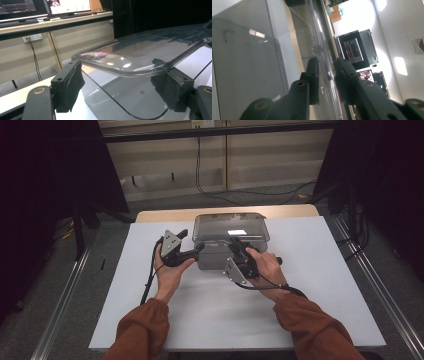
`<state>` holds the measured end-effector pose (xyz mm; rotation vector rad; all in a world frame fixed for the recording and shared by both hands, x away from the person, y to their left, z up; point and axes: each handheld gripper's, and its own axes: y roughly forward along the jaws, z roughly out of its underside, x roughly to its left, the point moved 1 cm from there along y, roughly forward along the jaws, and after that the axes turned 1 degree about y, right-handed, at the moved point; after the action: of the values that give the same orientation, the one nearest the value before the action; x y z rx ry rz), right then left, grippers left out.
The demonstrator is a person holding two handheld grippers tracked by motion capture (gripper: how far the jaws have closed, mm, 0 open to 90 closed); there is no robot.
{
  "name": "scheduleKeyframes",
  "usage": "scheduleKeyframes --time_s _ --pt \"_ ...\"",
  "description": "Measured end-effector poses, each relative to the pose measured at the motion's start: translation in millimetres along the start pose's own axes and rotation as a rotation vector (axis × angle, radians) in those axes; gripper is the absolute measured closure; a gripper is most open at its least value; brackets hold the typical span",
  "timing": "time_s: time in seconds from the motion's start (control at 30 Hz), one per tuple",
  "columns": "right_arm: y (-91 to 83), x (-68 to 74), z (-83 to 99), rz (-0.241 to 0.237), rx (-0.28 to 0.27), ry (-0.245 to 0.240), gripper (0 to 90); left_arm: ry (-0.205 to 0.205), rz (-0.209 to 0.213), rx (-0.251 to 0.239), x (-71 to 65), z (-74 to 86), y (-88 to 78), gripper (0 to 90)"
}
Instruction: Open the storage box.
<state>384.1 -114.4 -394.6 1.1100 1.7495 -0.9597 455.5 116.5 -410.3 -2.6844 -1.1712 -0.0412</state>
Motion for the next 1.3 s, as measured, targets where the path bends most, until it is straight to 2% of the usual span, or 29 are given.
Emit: scheduleKeyframes --time_s 0.07,0.13,0.17,0.2,0.23,0.3,0.33,0.4,0.43,0.47,0.5,0.57,0.6,0.67,0.73,0.77,0.8,0.9,0.93,1.0,1.03,1.07,1.13,1.3 --pt "0.3 -2.0 2.8 -0.004 -0.003 0.05 67.3 0.002 -0.002 -0.004 -0.2 -0.2 0.0 26.1" --pt "0.2 -2.9 3.9 -0.002 -0.004 0.066 64.1 0.008 0.002 -0.008 0.3 -0.9 -0.4 27.3" --pt "-0.4 -4.8 6.2 0.0 -0.012 0.116 56.3 0.01 0.003 -0.01 0.6 -1.9 -1.1 28.2" --pt "-0.4 -4.8 6.2 0.0 -0.012 0.116 56.3 0.01 0.003 -0.01 0.6 -1.9 -1.1 29.6" --pt "-1.7 -6.9 8.2 -0.004 -0.017 0.16 51.0 0.015 0.005 -0.01 0.4 -2.4 -1.6 30.7" --pt "-2.2 -8.6 10.8 -0.006 -0.016 0.205 47.3 0.014 0.003 -0.016 -0.3 -2.7 -0.9 30.8" --pt "-2.0 -9.5 12.5 -0.016 -0.01 0.237 45.7 0.027 -0.001 -0.005 0.0 -2.9 -0.6 30.8" --pt "-1.2 -12.2 17.3 -0.025 -0.003 0.29 40.5 0.026 -0.01 0.002 -0.2 -2.8 -0.2 30.9" --pt "-1.2 -12.2 17.3 -0.025 -0.003 0.29 40.5 0.019 -0.007 -0.002 -0.6 -2.6 0.8 30.9" --pt "-0.5 -13.8 20.1 -0.03 0.0 0.314 38.4 0.02 -0.003 -0.004 -0.7 -2.5 1.2 31.8" --pt "0.7 -17.2 27.1 -0.043 0.012 0.363 37.0 0.034 -0.003 0.0 -0.5 -3.0 1.0 32.8" --pt "1.3 -18.2 29.3 -0.046 0.011 0.375 35.7 0.036 0.0 0.0 -0.7 -3.8 1.1 34.0" --pt "1.9 -20.9 35.0 -0.063 0.003 0.422 32.6 0.036 0.0 -0.005 -0.8 -4.9 1.3 34.7" --pt "1.7 -21.9 36.5 -0.065 0.005 0.439 32.0 0.032 0.002 -0.015 -0.6 -6.0 1.5 35.5" --pt "1.6 -25.1 43.3 -0.06 -0.006 0.526 23.2 0.022 0.001 -0.026 -0.1 -7.0 1.6 35.5" --pt "1.6 -25.1 43.3 -0.06 -0.006 0.526 23.2 0.022 0.001 -0.026 -0.1 -7.0 1.6 35.6" --pt "1.8 -26.6 48.0 -0.06 -0.004 0.574 20.9 0.033 0.006 -0.025 0.2 -7.8 1.6 36.1" --pt "1.6 -29.7 55.0 -0.084 -0.014 0.652 22.3 0.04 0.003 -0.027 0.3 -8.9 1.8 37.9" --pt "1.4 -31.0 57.3 -0.085 -0.014 0.675 22.3 0.031 -0.001 -0.029 0.6 -9.2 2.1 37.8" --pt "1.4 -32.4 59.7 -0.084 -0.017 0.692 22.6 0.025 -0.004 -0.027 1.4 -9.5 2.3 37.0" --pt "1.5 -35.5 65.0 -0.108 -0.026 0.739 26.6 0.018 -0.004 -0.031 2.0 -10.4 3.6 37.1" --pt "1.9 -36.1 66.7 -0.109 -0.027 0.756 25.8 0.018 -0.004 -0.031 2.0 -10.4 3.6 37.1" --pt "2.6 -37.7 71.1 -0.102 -0.026 0.786 26.1 0.03 -0.003 -0.031 2.8 -11.5 3.9 37.4" --pt "5.0 -39.3 77.9 -0.117 -0.031 0.823 28.5 0.041 -0.001 -0.034 3.0 -12.7 4.2 38.0"
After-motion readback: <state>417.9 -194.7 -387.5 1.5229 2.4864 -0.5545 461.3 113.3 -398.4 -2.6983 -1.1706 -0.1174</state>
